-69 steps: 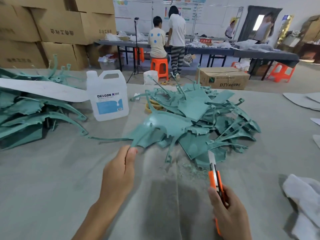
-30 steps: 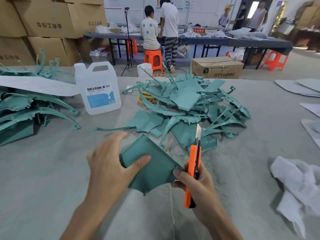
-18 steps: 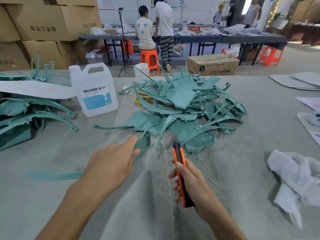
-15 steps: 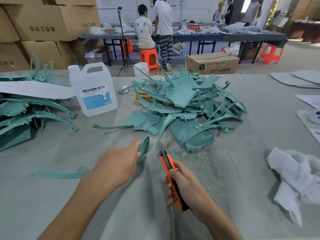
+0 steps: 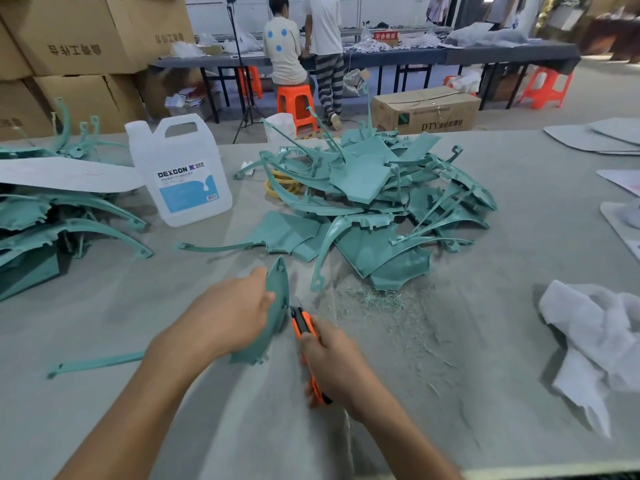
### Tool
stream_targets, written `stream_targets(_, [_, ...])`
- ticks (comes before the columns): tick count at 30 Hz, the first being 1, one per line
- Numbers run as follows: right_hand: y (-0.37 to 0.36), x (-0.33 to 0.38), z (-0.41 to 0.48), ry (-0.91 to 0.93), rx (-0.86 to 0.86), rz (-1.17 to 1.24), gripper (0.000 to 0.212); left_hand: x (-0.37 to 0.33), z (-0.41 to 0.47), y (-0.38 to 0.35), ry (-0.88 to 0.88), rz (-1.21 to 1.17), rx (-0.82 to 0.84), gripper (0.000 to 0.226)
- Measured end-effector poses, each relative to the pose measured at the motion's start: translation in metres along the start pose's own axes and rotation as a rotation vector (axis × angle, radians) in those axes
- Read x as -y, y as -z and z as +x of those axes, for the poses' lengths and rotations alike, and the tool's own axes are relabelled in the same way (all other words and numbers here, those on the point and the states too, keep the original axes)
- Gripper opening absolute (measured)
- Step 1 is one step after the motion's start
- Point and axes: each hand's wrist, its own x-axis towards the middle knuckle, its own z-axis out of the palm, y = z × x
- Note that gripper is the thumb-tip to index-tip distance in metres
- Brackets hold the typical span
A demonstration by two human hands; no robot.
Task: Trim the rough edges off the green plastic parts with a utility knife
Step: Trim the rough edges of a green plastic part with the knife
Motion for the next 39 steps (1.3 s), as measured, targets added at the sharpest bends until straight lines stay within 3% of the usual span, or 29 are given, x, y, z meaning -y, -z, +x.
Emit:
stream_targets(11, [0.020, 0.037, -0.028, 0.305, 0.039, 0.379, 0.042, -0.002, -0.002, -0.003, 0.015, -0.020, -0.020, 0.019])
stream_targets(15, [0.012, 0.017, -0.010, 0.088, -0.101, 0.247, 0.028, -0.005, -0.001, -0.003, 0.030, -0.001, -0.018, 0.031])
stream_targets(17, [0.002, 0.004, -0.002, 0.014, -0.087, 0.172, 0.021, -0.006, 0.000, -0.003, 0.041, -0.007, -0.028, 0.031])
stream_targets(27, [-0.033, -0.006, 0.002, -0.001, -0.073, 0.220, 0.016, -0.017, 0.003, -0.005, 0.078, -0.062, -0.042, 0.027])
stream_targets(31, [-0.032, 0.004, -0.014, 0.068, -0.100, 0.293, 0.025, -0.024, 0.000, -0.004, 0.091, -0.053, -0.014, 0.023])
stream_targets(37, [0.007, 0.045, -0.025, 0.381, -0.058, 0.370, 0.040, -0.021, -0.002, 0.001, 0.084, -0.023, 0.015, 0.014])
stream_targets(39, [0.020, 0.045, -0.027, 0.398, -0.089, 0.419, 0.041, -0.015, -0.003, 0.000, 0.081, -0.028, 0.000, 0.014])
